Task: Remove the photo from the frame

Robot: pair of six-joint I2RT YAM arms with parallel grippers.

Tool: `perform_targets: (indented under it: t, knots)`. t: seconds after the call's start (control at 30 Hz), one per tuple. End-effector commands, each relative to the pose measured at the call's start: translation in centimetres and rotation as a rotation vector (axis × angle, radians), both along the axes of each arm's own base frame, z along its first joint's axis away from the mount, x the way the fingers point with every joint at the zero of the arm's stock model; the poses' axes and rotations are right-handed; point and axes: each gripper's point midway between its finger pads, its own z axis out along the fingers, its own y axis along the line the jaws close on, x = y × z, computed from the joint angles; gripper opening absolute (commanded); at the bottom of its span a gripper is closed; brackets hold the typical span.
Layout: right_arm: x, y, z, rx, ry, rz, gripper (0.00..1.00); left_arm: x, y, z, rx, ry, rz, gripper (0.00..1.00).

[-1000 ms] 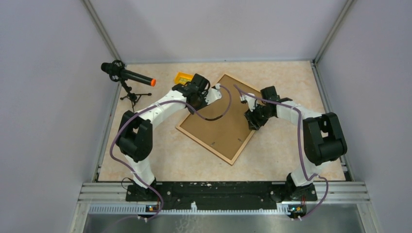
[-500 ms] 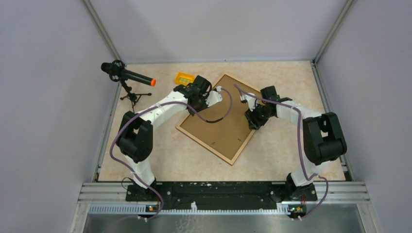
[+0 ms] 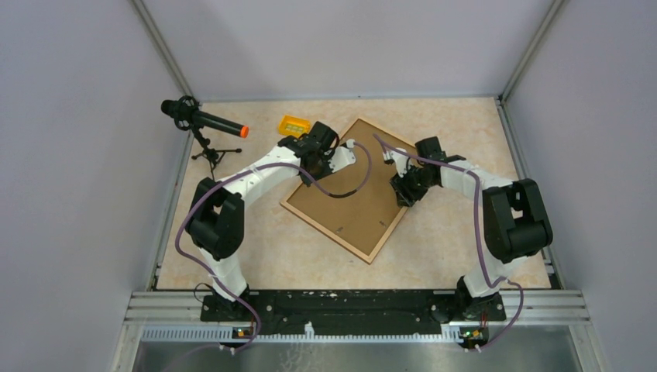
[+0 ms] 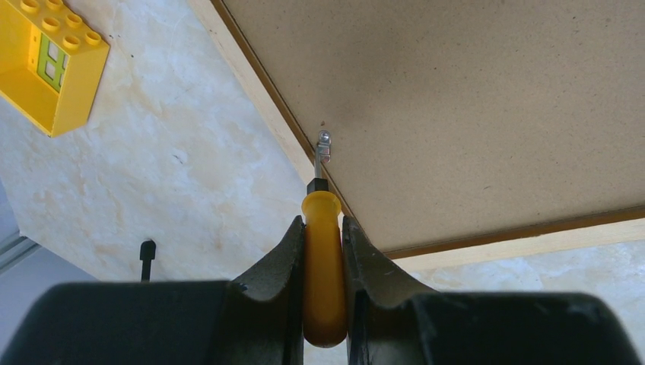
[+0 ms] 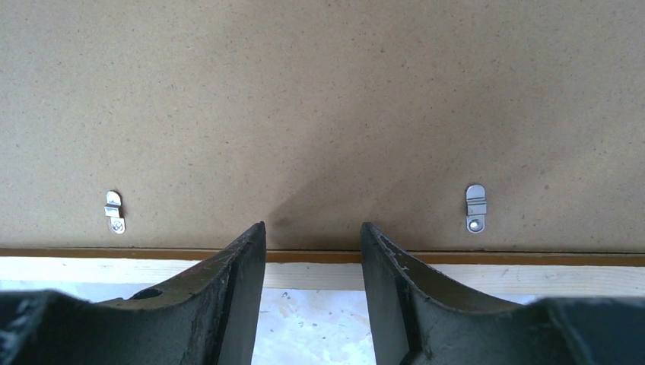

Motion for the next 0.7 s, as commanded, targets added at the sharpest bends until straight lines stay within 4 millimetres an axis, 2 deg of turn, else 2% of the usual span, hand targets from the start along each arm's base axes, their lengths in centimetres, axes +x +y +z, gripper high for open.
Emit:
perform_targets:
  t: [0.0,0.3,0.5,0.67]
  knots:
    - [-1.5,-1.1,-2.3,-0.065,0.09,-0.018,0.48,-4.8,-1.1,-1.6,-0.061,0.199,-0.025,0.0]
    - [-1.5,-1.1,-2.4,-0.067,0.09,-0.017,0.48,-5.2,-1.4,-1.6,-0.07,0.214,-0.028,0.0]
    - [-1.5,-1.2,-2.4,-0.072,0.088,-0.021,0.48,-4.4,0.1,-1.3,-0.004,0.166,0.029,0.0]
    - [-1.5,-1.2,-2.4,-0.07,0.087,-0.02,0.48,-4.7,0.3,-1.7,0.009,0.178,0.041,0.0]
